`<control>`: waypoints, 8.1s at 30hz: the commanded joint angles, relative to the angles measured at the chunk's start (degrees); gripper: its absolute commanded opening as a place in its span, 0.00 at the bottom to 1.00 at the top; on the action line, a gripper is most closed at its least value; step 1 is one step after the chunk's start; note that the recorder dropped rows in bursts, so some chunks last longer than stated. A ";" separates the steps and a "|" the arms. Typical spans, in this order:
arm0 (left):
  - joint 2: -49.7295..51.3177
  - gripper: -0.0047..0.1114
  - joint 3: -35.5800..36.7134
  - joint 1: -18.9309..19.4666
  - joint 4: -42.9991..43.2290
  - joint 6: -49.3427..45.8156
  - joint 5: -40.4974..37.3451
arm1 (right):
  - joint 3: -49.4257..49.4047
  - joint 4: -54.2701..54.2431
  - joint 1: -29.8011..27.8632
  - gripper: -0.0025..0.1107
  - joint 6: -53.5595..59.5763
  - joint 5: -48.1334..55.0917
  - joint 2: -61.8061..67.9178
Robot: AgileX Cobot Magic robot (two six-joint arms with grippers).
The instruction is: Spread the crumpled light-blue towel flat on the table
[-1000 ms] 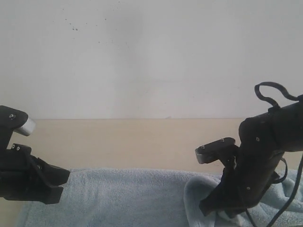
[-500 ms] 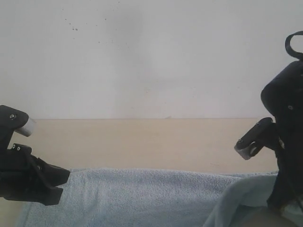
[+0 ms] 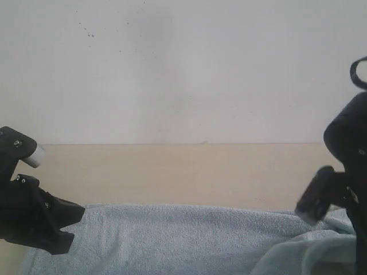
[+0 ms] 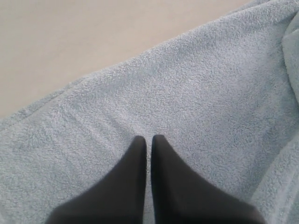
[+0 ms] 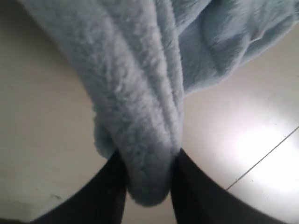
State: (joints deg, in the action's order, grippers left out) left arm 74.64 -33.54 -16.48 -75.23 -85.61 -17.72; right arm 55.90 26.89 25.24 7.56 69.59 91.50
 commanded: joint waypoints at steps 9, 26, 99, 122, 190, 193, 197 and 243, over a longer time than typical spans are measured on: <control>-0.40 0.07 0.18 -0.06 2.65 -1.78 0.96 | -18.77 21.73 -2.25 0.44 -10.84 0.37 -0.36; -0.40 0.07 0.18 -0.06 2.65 -1.78 1.68 | -9.58 -14.78 -2.36 0.44 -21.58 -0.28 -10.89; -0.40 0.07 0.31 -0.06 2.16 -1.78 -1.49 | -23.24 45.64 -2.36 0.02 -39.54 0.37 -11.66; -0.29 0.07 0.31 -0.06 2.36 -1.78 -1.79 | -23.24 17.15 -14.45 0.29 -3.43 0.37 -4.62; 7.90 0.07 19.23 -0.06 61.84 16.03 -20.44 | -1.48 -52.32 -26.37 0.02 8.69 -44.96 -3.30; 1.31 0.07 17.09 -0.06 58.98 16.17 -15.24 | -1.48 -52.07 -26.37 0.02 10.10 -47.82 -1.28; -7.20 0.07 15.49 -0.06 53.30 16.27 2.62 | 0.01 -51.11 -28.89 0.02 11.55 -49.03 7.22; 13.19 0.07 11.47 -0.06 86.75 78.34 57.60 | 12.82 -47.27 -37.34 0.02 20.44 -50.67 31.01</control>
State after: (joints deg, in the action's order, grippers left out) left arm 87.66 -21.80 -16.48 11.28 -8.05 39.05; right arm 69.21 -21.50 -11.93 26.31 21.56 119.61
